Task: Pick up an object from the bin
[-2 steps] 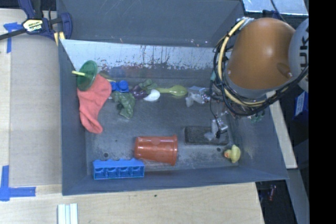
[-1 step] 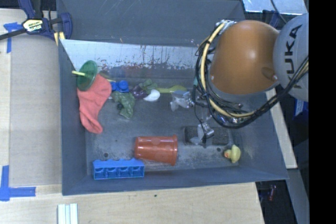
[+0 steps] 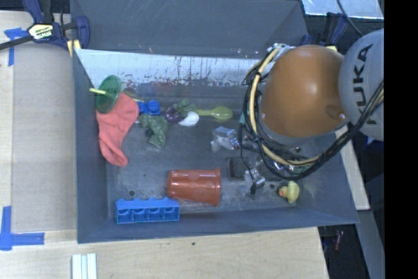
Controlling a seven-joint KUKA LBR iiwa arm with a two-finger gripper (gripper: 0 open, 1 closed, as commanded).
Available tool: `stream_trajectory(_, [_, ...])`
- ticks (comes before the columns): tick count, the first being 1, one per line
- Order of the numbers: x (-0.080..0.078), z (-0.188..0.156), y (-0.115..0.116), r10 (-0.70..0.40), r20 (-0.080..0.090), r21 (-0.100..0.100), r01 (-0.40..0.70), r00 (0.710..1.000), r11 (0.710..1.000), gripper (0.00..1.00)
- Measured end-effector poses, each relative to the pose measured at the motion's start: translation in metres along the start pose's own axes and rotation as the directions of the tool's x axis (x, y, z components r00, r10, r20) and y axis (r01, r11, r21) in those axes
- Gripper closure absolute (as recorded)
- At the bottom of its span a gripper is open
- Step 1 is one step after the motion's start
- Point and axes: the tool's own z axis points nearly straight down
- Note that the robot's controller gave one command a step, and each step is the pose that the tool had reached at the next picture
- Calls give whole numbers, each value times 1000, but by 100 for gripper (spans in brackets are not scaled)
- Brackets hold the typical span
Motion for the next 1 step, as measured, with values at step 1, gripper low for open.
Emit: stream_trajectory(1, [-9, -20, 14, 113, 6, 0, -113, 994, 994, 0])
